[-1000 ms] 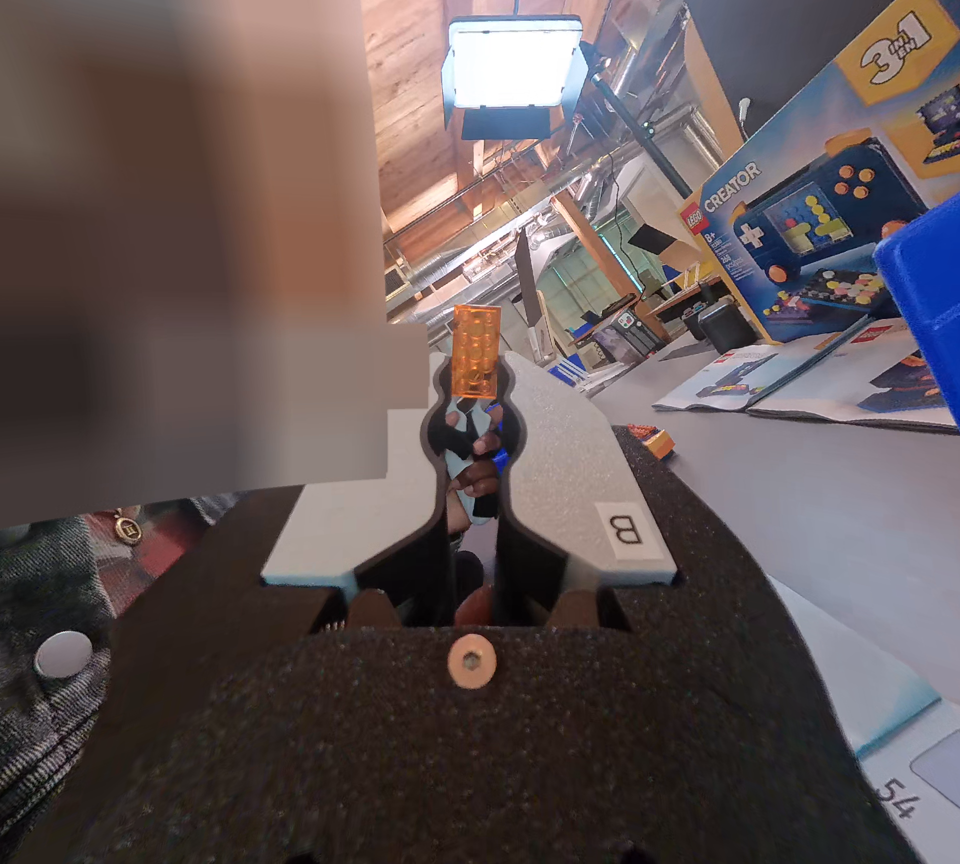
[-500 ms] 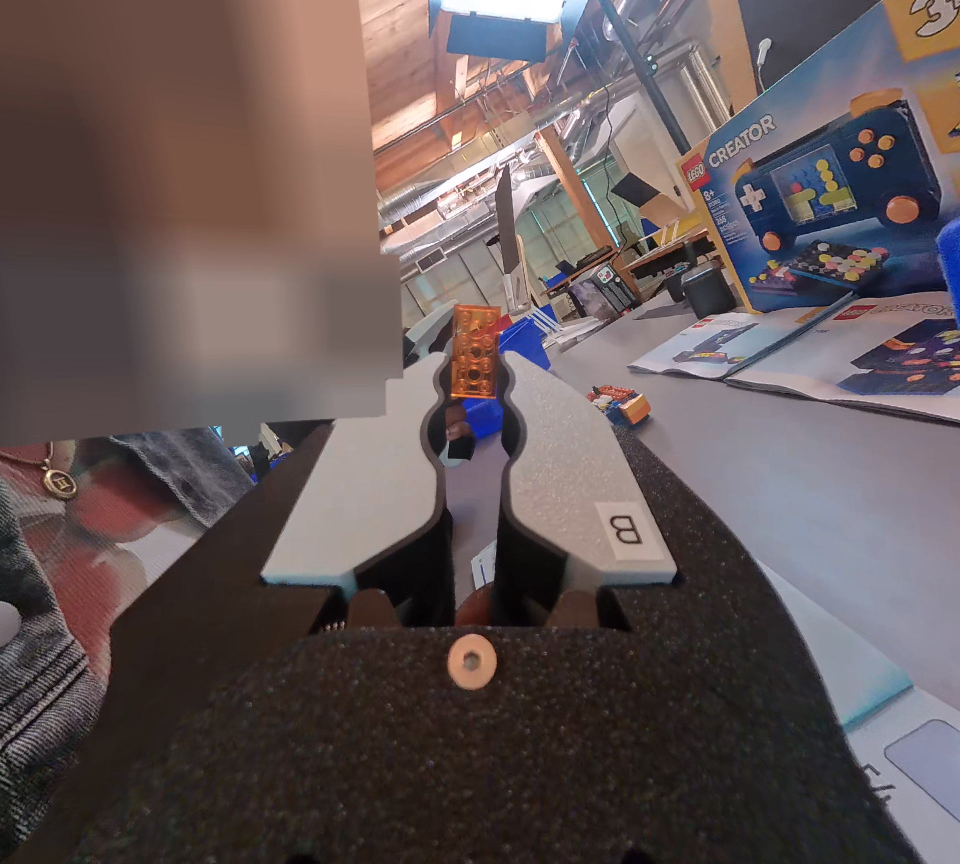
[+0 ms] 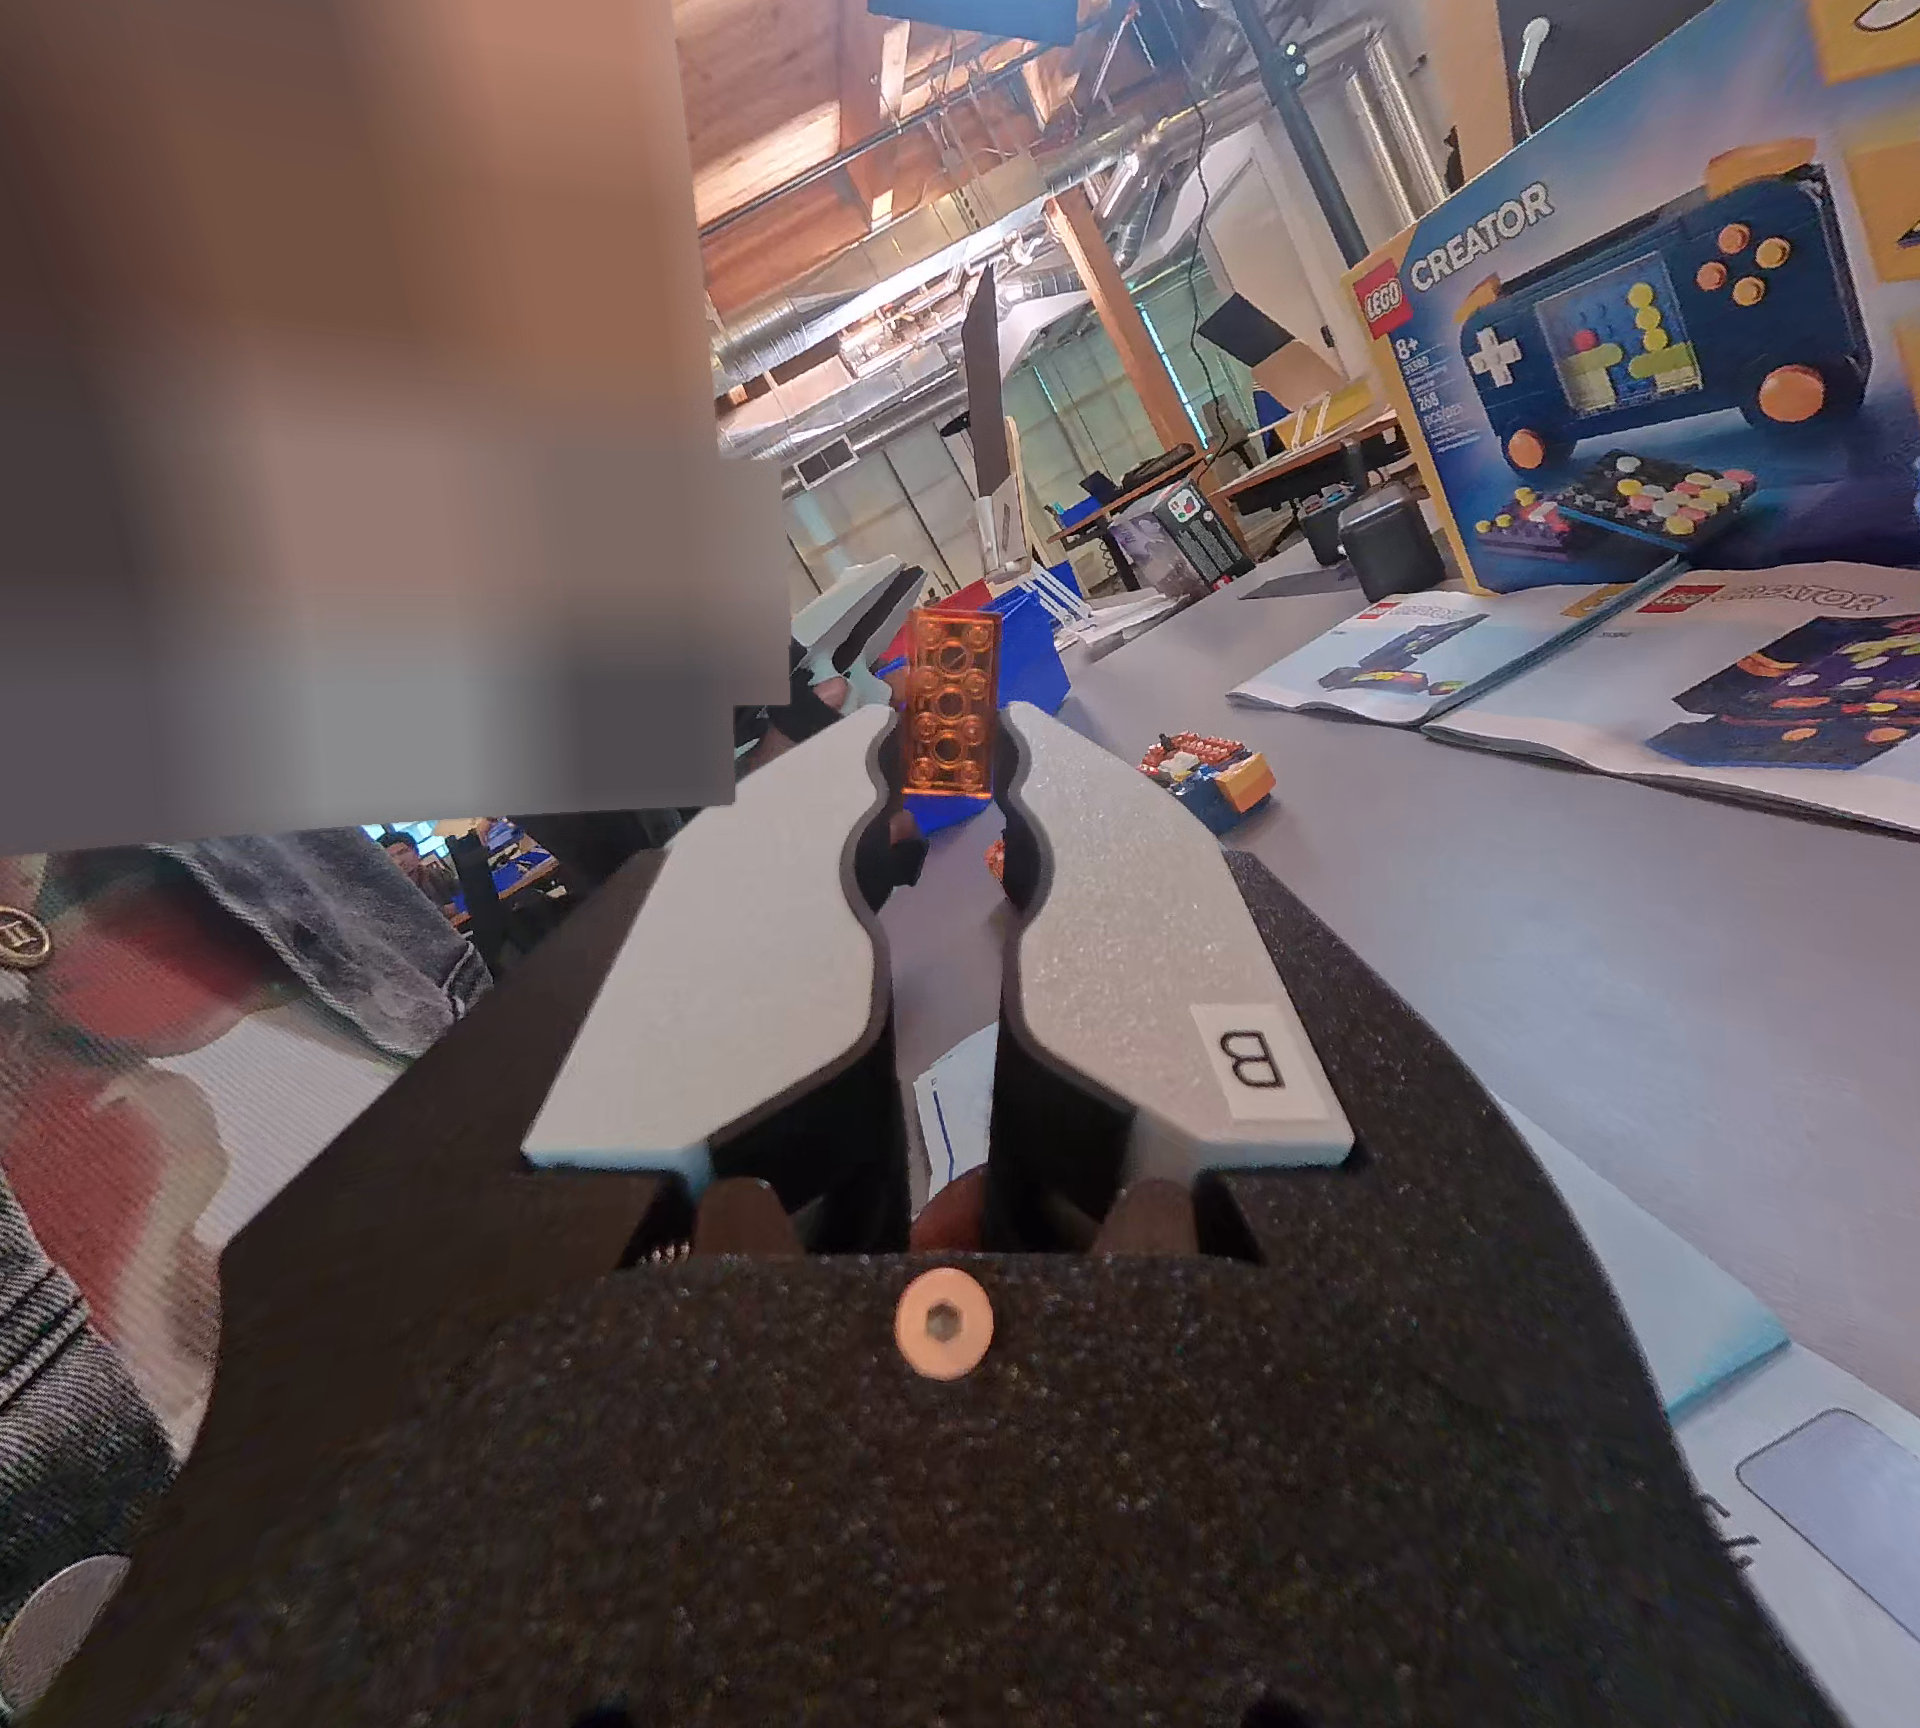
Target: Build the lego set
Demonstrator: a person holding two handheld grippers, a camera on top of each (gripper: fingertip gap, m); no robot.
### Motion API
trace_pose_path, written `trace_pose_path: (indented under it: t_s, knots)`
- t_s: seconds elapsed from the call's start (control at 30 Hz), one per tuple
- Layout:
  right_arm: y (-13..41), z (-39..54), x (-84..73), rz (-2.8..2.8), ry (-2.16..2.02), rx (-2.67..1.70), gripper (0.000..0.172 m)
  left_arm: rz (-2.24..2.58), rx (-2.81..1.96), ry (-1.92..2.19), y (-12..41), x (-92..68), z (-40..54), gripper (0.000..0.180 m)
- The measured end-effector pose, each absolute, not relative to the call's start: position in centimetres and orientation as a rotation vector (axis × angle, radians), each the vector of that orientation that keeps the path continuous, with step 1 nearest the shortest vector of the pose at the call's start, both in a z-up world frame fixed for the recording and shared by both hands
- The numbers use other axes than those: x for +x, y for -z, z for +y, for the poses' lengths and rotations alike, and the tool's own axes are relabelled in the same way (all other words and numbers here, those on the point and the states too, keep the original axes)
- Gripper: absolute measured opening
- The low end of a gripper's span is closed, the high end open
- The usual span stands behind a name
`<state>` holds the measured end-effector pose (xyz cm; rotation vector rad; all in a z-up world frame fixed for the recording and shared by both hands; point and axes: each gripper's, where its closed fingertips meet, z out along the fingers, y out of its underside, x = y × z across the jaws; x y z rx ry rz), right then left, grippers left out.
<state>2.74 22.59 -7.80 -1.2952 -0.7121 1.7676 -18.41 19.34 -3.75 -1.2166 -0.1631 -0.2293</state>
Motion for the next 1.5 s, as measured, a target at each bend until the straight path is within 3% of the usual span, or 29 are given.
trace_pose_path:
  t_s: [1.03,1.23,1.5]
  knots:
    - [9.8,22.0,1.4,-0.860,-1.648,-1.397,0.016,-0.049,-1.294,0.178,3.8,-17.5,19.8,0.019]
    - [12.5,20.0,-2.6,-1.345,-1.356,-1.592,0.016,0.249,-1.691,0.226,8.5,-18.7,18.2,0.025]
    - [16.2,17.9,-12.2,-2.118,-0.821,-1.625,0.016,0.707,-1.926,0.314,15.1,-16.8,15.1,0.050]
